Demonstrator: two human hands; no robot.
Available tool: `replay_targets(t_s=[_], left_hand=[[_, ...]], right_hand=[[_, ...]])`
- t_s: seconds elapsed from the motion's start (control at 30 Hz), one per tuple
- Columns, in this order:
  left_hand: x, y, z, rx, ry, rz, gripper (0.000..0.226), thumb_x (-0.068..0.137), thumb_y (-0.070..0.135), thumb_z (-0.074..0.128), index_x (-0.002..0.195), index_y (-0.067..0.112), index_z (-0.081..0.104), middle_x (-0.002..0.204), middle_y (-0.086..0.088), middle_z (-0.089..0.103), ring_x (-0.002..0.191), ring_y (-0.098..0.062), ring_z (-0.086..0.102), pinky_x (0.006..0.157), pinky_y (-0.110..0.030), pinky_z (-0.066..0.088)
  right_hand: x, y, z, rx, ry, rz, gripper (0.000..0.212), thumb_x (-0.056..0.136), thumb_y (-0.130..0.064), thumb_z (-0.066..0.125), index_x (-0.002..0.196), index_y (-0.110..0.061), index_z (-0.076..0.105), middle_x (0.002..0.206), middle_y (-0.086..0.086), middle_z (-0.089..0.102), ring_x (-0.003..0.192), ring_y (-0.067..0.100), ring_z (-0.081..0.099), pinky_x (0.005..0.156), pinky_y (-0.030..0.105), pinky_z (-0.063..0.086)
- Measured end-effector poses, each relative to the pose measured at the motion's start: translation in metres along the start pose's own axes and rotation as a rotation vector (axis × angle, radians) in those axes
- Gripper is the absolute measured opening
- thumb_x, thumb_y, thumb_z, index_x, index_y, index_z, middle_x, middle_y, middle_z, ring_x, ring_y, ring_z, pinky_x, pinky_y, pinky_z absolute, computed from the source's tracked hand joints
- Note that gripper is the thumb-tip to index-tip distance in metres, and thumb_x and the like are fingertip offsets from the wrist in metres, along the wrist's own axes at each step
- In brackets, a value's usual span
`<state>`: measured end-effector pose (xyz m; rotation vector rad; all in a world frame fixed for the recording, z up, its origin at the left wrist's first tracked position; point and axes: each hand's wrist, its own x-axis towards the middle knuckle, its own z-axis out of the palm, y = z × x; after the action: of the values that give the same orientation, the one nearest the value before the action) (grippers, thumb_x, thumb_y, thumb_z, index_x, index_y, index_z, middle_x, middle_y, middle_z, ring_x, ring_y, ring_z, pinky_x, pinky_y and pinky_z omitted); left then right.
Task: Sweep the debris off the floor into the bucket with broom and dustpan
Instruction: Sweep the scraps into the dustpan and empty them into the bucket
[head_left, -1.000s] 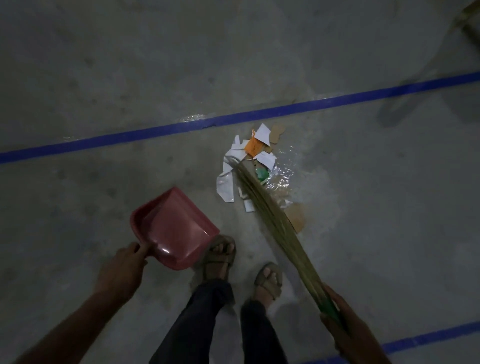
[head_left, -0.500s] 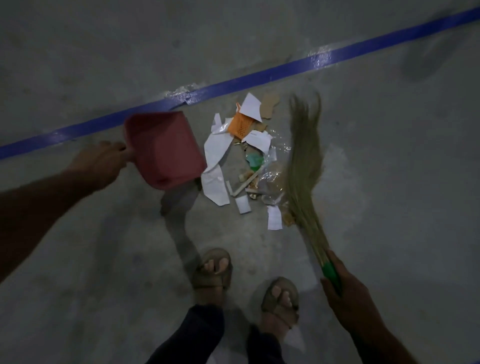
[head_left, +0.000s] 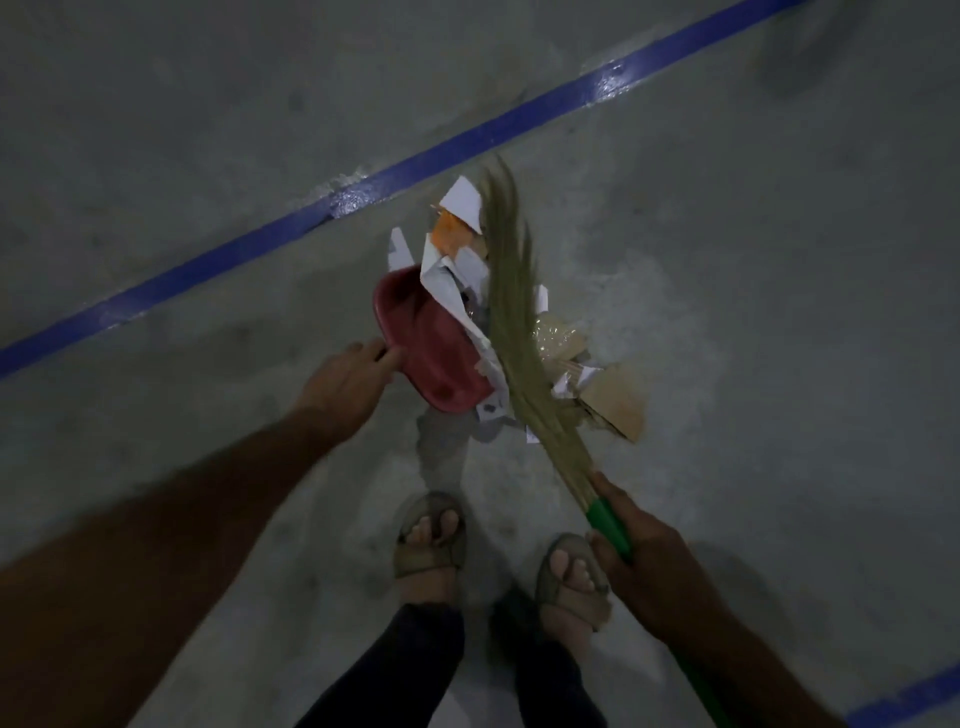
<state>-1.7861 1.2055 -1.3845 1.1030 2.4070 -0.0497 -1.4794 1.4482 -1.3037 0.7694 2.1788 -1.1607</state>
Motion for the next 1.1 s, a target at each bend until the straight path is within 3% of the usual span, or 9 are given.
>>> replay_targets(t_s=[0.07,0.27,0.43,0.53,0.67,0.8,1.0,1.1], left_hand=[[-0.018,0.021,0.005,-0.033,0.012,-0.037,0.039,0.092,0.012,0.057,0.13,0.02,0.052,0.107,-0.012,0.054,0.088,-0.037,0.057,0.068,-0.043,0.048],[-0.086,0.079,-0.023,-0.086,0.051,-0.153,0.054,0.093,0.011,0.06,0.142,0.024,0.044,0.117,-0.008,0.056,0.092,-0.03,0.056,0.068,-0.039,0.048],[-0.159,0.13,-0.094,-0.114,0.046,-0.202,0.065,0.083,0.005,0.07,0.139,0.025,0.044,0.111,-0.005,0.055,0.087,-0.027,0.055,0.061,-0.039,0.048],[-0.202,0.161,-0.148,-0.112,0.066,-0.212,0.062,0.084,0.008,0.07,0.139,0.025,0.046,0.111,-0.006,0.056,0.087,-0.027,0.055,0.059,-0.039,0.048],[-0.262,0.194,-0.212,-0.113,0.095,-0.223,0.06,0.082,0.01,0.072,0.137,0.022,0.051,0.106,-0.009,0.057,0.083,-0.031,0.055,0.056,-0.039,0.047],[-0.317,0.208,-0.254,-0.065,0.139,-0.223,0.064,0.082,0.009,0.072,0.139,0.023,0.049,0.105,-0.008,0.057,0.082,-0.029,0.055,0.054,-0.037,0.046],[-0.386,0.199,-0.281,0.013,0.194,-0.206,0.061,0.086,0.012,0.071,0.14,0.026,0.047,0.11,-0.005,0.056,0.084,-0.026,0.056,0.055,-0.036,0.051],[-0.416,0.186,-0.288,0.026,0.217,-0.152,0.062,0.087,0.014,0.07,0.142,0.027,0.045,0.112,-0.004,0.056,0.087,-0.024,0.056,0.059,-0.037,0.053]], right_hand=[[-0.02,-0.003,0.0,0.007,-0.028,0.009,0.074,0.096,-0.03,0.059,0.151,-0.054,0.015,0.13,-0.009,0.054,0.11,0.014,0.06,0.092,0.028,0.05],[-0.124,-0.002,-0.011,-0.17,-0.032,0.001,0.076,0.089,-0.052,0.046,0.146,-0.065,-0.002,0.093,-0.01,0.051,0.076,0.01,0.057,0.066,0.03,0.051],[-0.218,-0.045,-0.072,-0.327,-0.043,0.063,0.076,0.097,-0.049,0.042,0.137,-0.069,-0.019,0.097,-0.011,0.04,0.084,0.009,0.055,0.069,0.026,0.048],[-0.281,-0.074,-0.107,-0.322,-0.024,0.059,0.073,0.098,-0.05,0.042,0.14,-0.067,-0.015,0.098,-0.011,0.039,0.085,0.012,0.059,0.066,0.024,0.041],[-0.362,-0.101,-0.129,-0.387,0.04,-0.015,0.07,0.091,-0.053,0.039,0.146,-0.064,-0.002,0.096,-0.004,0.053,0.074,0.02,0.065,0.057,0.031,0.048],[-0.426,-0.141,-0.157,-0.364,0.019,-0.023,0.065,0.099,-0.048,0.034,0.143,-0.064,-0.011,0.107,-0.003,0.046,0.097,0.02,0.061,0.075,0.033,0.049],[-0.5,-0.177,-0.128,-0.508,0.157,-0.011,0.06,0.102,-0.05,0.033,0.15,-0.055,-0.003,0.105,-0.004,0.049,0.085,0.018,0.063,0.065,0.03,0.049],[-0.532,-0.193,-0.088,-0.535,0.232,-0.003,0.063,0.102,-0.048,0.034,0.151,-0.055,-0.004,0.109,-0.003,0.052,0.081,0.018,0.062,0.057,0.028,0.037]])
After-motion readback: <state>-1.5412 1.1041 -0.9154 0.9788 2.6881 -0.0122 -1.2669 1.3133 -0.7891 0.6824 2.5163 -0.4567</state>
